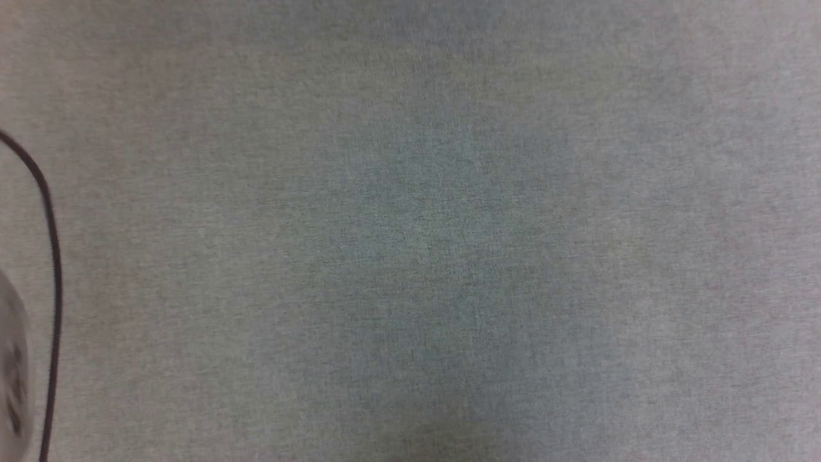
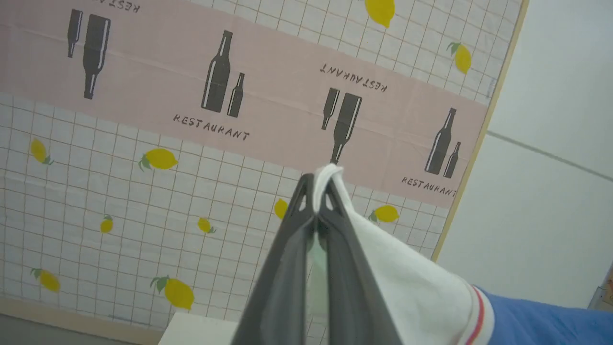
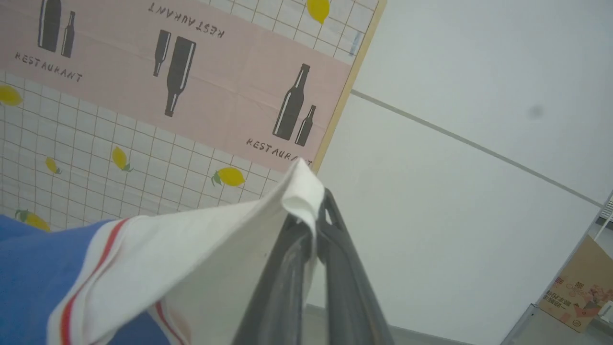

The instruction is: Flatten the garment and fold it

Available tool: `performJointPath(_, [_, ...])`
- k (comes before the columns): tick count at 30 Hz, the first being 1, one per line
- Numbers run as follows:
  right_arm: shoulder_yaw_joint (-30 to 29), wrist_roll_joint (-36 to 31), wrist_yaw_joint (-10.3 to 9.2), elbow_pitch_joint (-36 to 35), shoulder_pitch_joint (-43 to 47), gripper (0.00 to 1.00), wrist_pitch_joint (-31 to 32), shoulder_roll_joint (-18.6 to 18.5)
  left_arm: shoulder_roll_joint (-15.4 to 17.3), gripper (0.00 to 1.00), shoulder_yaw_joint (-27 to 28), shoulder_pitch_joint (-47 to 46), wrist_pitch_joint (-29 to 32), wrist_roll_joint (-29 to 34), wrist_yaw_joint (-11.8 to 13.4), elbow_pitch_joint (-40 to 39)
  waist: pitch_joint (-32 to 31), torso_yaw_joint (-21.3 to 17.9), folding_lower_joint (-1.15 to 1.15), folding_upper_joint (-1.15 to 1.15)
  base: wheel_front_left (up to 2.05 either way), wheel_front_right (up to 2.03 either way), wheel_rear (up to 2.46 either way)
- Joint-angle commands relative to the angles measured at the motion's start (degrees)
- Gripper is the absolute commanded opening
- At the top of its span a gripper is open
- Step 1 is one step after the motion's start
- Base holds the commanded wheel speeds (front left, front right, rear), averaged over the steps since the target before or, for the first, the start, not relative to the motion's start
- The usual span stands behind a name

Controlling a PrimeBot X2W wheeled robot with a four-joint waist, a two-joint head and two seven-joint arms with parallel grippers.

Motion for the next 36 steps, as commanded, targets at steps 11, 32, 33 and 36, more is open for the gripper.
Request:
performJointPath(11, [6.55, 10.95, -0.08, 4.10, 27.64, 0.00, 0.75, -0.72, 1.23, 0.00, -7.54, 31.93, 9.70, 0.64, -2.01, 4.91, -11.92, 2.92, -0.01, 0.33, 0.00, 0.00, 0.00])
performJointPath(32, [-12.64, 13.28, -0.08, -21.49, 85.52, 0.00, 22.26, 6.54, -1.68, 0.00, -6.35, 82.93, 20.77, -13.26, 5.41, -15.85, -26.87, 6.40, -0.01, 0.33, 0.00, 0.00, 0.00])
performJointPath(33, [-13.43, 13.16, -0.08, -22.23, 86.96, 0.00, 23.27, 7.33, -1.51, 0.00, -6.04, 84.29, 20.98, -13.59, 5.81, -16.51, -27.05, 6.47, -0.01, 0.33, 0.00, 0.00, 0.00])
performJointPath(36, [-15.90, 13.09, -0.08, -24.68, 91.35, 0.00, 26.54, 10.34, -1.12, 0.00, -5.38, 88.38, 22.04, -14.47, 7.47, -18.39, -27.67, 6.83, -0.01, 0.33, 0.00, 0.00, 0.00])
